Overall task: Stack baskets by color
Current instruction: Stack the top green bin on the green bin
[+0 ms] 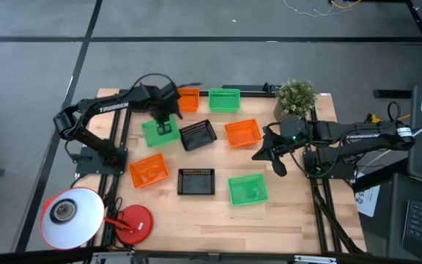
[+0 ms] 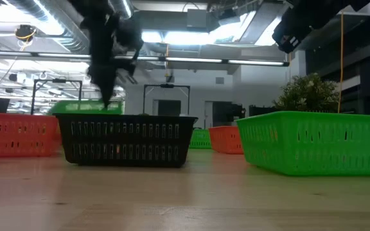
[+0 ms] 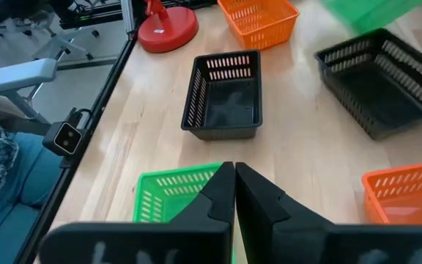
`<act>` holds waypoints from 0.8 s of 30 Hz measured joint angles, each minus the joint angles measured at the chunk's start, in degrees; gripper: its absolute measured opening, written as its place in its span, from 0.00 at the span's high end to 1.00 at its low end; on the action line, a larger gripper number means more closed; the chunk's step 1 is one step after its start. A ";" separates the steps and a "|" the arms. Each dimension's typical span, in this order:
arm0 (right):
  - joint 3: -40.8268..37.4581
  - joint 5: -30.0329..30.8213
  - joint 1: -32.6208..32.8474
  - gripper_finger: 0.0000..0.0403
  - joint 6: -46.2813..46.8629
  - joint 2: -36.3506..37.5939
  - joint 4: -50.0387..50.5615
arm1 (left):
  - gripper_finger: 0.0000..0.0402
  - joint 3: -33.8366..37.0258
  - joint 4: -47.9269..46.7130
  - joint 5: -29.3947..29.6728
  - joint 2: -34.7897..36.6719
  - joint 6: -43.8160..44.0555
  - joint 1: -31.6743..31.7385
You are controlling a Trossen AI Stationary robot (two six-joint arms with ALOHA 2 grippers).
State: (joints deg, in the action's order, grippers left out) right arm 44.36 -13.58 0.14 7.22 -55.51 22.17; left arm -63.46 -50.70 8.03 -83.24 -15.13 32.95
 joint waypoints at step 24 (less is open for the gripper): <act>0.00 -0.03 -0.02 0.96 -0.21 0.00 0.00 | 1.00 -56.44 12.00 -4.96 -29.86 -11.71 -0.39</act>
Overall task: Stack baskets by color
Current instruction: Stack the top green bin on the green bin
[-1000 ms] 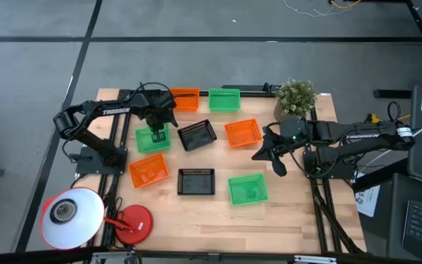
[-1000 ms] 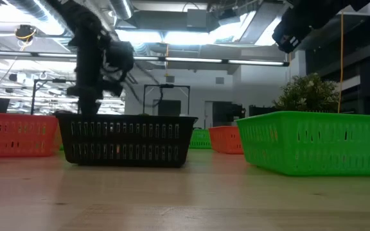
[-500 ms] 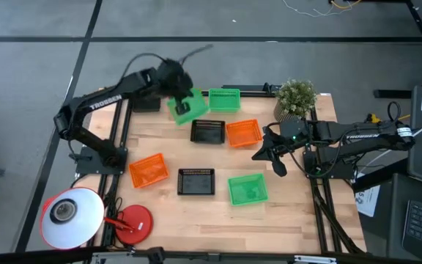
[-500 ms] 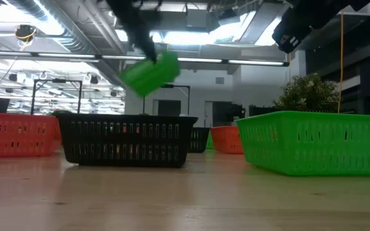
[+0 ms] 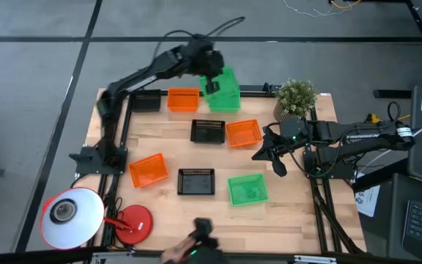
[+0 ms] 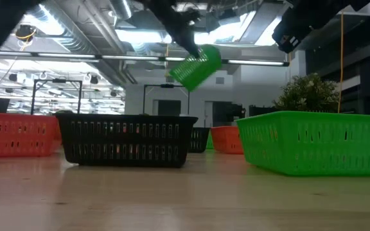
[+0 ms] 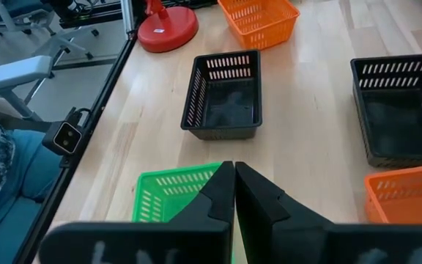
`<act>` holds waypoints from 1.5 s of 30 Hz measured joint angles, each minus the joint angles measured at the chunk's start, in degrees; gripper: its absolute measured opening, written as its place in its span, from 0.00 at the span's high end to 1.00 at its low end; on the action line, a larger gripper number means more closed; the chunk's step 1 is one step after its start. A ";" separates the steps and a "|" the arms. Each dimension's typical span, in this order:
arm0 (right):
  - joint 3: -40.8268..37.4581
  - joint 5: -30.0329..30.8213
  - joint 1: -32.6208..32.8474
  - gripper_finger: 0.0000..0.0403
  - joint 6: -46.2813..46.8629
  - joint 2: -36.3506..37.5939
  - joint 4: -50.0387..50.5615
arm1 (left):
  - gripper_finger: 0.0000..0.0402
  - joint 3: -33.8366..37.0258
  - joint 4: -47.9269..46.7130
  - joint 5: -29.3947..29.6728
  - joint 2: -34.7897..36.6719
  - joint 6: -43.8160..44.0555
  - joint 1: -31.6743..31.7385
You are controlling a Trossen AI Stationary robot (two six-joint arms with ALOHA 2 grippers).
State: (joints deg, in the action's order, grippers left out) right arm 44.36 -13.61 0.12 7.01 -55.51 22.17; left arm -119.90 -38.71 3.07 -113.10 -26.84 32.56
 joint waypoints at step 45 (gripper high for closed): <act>0.00 0.04 0.00 0.96 -2.93 0.00 1.11 | 0.97 -14.14 -12.94 -0.57 -18.55 -7.71 0.88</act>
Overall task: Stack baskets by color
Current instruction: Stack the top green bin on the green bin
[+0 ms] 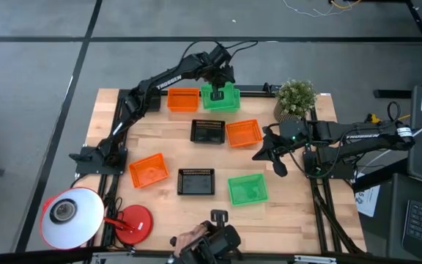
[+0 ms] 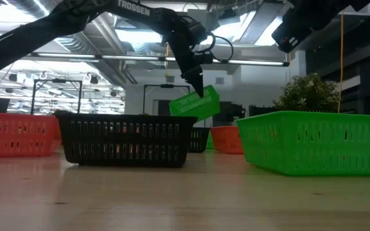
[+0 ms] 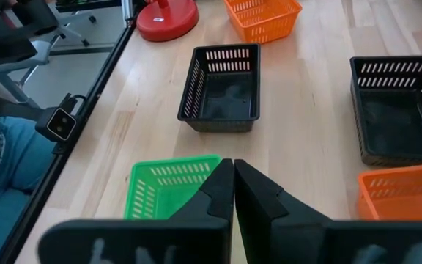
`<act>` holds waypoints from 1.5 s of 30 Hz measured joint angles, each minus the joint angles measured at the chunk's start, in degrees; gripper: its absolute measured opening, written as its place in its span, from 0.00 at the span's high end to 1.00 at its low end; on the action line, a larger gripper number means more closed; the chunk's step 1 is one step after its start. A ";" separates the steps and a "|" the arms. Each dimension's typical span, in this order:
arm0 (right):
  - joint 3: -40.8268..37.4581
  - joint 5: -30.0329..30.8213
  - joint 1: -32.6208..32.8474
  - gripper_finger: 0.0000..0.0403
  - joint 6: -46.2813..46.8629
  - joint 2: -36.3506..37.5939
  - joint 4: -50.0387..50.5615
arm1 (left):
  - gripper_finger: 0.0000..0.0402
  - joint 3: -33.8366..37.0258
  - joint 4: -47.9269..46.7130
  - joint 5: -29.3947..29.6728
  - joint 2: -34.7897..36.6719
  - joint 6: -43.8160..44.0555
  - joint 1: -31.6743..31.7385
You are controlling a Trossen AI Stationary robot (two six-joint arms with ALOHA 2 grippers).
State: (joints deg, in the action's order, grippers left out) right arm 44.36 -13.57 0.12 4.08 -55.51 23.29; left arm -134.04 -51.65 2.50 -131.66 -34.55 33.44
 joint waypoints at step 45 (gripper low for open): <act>0.00 -0.01 0.04 0.96 -0.03 0.02 1.88 | 0.85 0.07 17.61 28.16 -10.92 -11.03 -4.42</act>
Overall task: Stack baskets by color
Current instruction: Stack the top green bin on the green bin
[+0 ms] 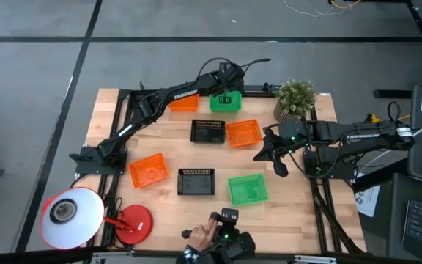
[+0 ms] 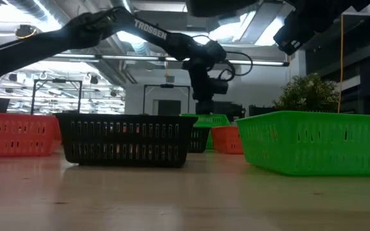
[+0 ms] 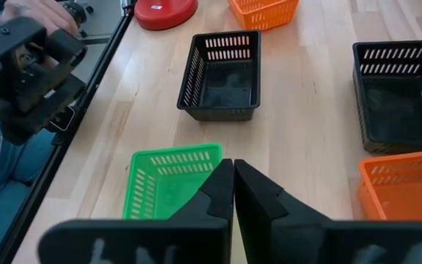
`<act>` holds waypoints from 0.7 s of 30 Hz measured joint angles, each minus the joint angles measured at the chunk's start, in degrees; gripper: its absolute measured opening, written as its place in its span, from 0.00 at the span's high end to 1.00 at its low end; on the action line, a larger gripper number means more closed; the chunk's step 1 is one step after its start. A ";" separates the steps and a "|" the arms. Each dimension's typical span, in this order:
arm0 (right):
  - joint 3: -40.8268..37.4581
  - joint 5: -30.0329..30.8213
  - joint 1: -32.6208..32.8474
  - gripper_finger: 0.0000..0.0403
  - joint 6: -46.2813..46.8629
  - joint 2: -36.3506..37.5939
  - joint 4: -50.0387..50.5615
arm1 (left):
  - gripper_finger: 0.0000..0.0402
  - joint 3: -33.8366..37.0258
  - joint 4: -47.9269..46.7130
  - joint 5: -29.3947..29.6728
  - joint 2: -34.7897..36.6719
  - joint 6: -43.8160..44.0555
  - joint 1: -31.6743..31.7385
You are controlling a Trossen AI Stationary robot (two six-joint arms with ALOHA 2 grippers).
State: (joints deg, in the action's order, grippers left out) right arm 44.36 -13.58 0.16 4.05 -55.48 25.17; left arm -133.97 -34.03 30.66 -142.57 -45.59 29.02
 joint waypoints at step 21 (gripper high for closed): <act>0.00 0.00 0.00 0.96 -0.04 0.00 -0.04 | 0.86 0.37 0.38 -1.90 -0.52 1.53 1.36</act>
State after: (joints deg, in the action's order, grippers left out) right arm 44.36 -13.58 0.16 4.01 -55.48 25.12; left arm -133.60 -33.65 28.76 -143.09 -44.06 30.38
